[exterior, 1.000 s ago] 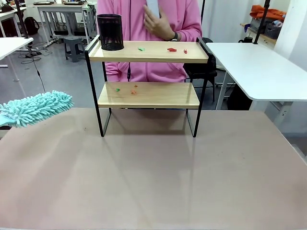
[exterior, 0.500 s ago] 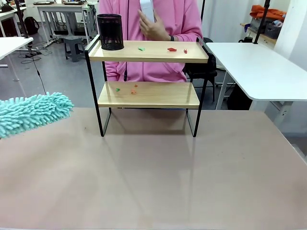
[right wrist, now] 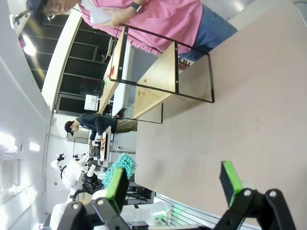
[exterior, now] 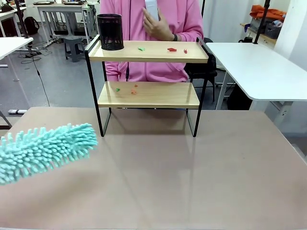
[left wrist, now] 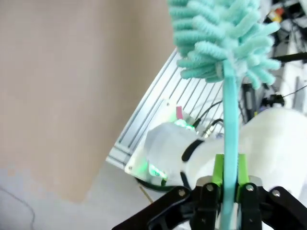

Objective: Clean the shelf.
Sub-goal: Clean the specific tier of the Shelf with the Duster once objects are removed.

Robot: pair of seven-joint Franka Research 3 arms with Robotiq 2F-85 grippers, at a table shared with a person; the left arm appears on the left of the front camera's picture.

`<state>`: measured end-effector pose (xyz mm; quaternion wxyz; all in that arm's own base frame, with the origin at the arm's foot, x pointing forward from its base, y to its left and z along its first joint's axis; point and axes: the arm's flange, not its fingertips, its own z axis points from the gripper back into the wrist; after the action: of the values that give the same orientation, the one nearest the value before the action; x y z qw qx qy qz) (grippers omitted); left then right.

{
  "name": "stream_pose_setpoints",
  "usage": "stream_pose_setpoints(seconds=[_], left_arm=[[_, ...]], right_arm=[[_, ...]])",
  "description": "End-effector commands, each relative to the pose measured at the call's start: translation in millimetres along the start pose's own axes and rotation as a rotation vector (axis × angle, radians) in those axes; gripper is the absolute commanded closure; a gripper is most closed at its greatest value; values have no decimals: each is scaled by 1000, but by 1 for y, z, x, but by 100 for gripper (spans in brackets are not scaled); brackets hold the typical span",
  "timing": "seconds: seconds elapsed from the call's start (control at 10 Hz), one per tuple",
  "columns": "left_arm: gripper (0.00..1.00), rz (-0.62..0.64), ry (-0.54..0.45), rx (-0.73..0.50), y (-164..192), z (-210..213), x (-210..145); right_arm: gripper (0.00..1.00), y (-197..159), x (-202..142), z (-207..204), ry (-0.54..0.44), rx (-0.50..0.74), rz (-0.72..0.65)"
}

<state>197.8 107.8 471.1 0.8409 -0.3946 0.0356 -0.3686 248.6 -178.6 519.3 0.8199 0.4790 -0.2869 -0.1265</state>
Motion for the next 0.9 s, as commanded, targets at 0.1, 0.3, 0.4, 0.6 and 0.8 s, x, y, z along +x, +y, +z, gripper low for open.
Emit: stream_pose_setpoints(seconds=[0.1,0.3,0.4,0.6,0.8], left_arm=[[87,-72,-71,4,-23,-44,59],[87,0,-177,-35,-34,-62,89],[87,-76,-85,-2,-27,-24,65],[87,-76,-85,-2,-27,-24,65],[87,-28,-171,1,-32,-43,89]], right_arm=[[0,1,2,-2,-11,19,24],[0,1,2,-2,-11,19,24],[0,1,2,-2,-11,19,24],[0,1,2,-2,-11,19,24],[0,1,2,-2,-11,19,24]])
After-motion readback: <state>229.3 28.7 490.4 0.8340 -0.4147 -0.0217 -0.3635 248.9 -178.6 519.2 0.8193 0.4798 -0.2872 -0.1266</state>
